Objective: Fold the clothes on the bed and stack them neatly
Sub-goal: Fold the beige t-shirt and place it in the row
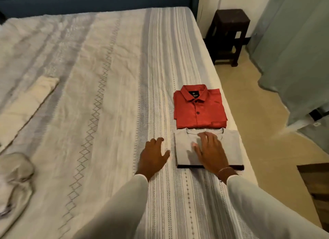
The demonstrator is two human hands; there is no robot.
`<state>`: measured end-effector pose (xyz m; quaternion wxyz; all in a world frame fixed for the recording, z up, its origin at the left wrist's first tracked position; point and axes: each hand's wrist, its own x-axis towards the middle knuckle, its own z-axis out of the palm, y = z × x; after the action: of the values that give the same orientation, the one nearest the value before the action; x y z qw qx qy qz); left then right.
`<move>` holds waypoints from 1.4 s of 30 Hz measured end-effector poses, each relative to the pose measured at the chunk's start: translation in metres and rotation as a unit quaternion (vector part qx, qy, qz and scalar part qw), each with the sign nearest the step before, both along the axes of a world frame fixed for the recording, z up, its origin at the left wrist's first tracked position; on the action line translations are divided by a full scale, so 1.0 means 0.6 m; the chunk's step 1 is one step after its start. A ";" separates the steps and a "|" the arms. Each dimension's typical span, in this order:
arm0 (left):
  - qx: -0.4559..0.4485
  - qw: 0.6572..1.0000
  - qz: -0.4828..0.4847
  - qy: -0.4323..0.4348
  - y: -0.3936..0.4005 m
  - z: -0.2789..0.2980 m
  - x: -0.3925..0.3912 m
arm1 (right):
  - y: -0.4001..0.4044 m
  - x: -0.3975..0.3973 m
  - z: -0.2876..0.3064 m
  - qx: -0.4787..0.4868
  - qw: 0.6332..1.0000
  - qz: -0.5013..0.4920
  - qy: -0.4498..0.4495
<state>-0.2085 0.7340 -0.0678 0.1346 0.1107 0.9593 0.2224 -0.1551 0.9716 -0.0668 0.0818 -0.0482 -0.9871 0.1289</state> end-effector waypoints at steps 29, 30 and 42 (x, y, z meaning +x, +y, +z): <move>-0.214 0.965 0.141 -0.058 -1.024 0.125 0.226 | -1.056 -0.028 0.075 -0.078 0.893 0.342 -0.280; -0.220 0.963 0.145 -0.063 -1.041 0.112 0.222 | -1.071 -0.034 0.059 -0.077 0.892 0.341 -0.285; -0.162 0.963 0.198 -0.080 -1.160 -0.058 0.124 | -1.198 -0.127 -0.076 -0.092 0.939 0.242 -0.226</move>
<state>-0.1342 0.0382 -0.1024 0.1805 -0.1230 0.9713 0.0943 -0.2314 0.2526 -0.1124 -0.1816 0.1569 -0.9454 0.2205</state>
